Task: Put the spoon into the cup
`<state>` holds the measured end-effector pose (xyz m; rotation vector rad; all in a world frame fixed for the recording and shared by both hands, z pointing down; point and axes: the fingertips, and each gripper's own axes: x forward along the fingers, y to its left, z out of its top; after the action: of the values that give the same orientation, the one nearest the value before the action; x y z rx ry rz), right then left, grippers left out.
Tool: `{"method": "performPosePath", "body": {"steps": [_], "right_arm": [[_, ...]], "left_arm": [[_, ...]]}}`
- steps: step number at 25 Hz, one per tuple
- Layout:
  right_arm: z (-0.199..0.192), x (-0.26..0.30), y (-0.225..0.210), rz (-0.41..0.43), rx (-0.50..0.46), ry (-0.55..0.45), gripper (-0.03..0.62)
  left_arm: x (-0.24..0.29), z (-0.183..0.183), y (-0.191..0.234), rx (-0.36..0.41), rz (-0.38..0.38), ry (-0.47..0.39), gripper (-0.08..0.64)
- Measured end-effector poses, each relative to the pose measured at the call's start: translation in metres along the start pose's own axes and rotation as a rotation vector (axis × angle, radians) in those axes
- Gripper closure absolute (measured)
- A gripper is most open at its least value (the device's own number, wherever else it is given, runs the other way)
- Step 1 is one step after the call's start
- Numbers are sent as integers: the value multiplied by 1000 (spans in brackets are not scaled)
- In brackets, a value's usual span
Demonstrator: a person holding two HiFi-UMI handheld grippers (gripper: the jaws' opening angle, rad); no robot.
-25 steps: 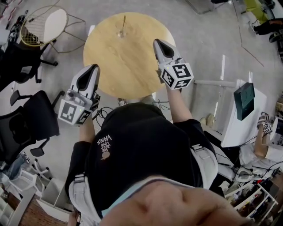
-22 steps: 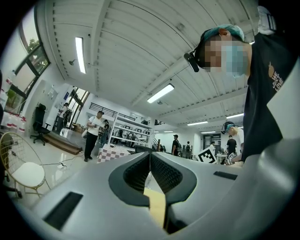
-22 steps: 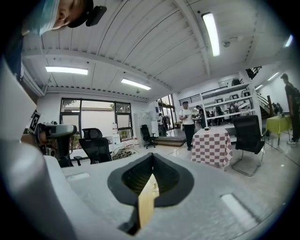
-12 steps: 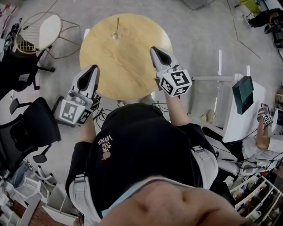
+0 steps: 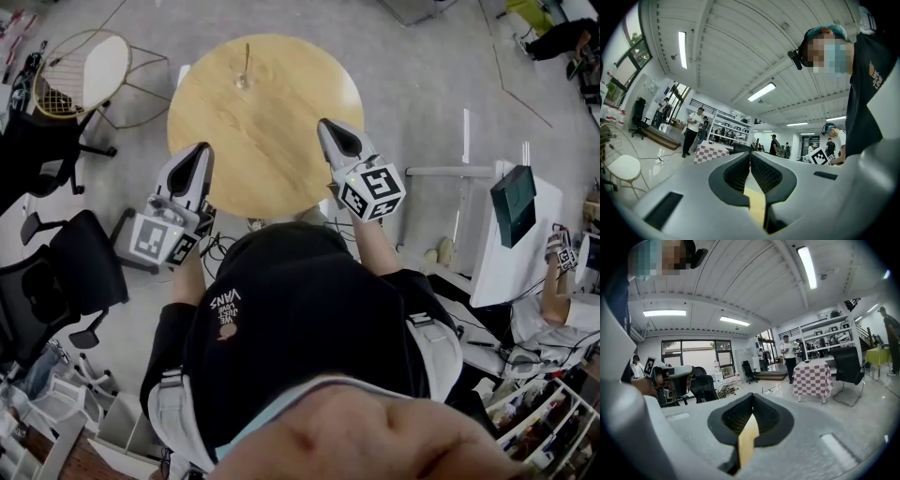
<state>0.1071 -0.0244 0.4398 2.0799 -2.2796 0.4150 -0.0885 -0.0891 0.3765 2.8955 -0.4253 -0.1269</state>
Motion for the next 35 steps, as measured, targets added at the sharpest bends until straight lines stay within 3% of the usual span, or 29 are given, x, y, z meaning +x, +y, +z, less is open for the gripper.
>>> {"method": "performPosePath", "body": {"steps": [35], "right_arm": [[21,12,-16,80,-51,16,597]], "left_arm": [[18,-8,-1,-24,87,-16,555]]}}
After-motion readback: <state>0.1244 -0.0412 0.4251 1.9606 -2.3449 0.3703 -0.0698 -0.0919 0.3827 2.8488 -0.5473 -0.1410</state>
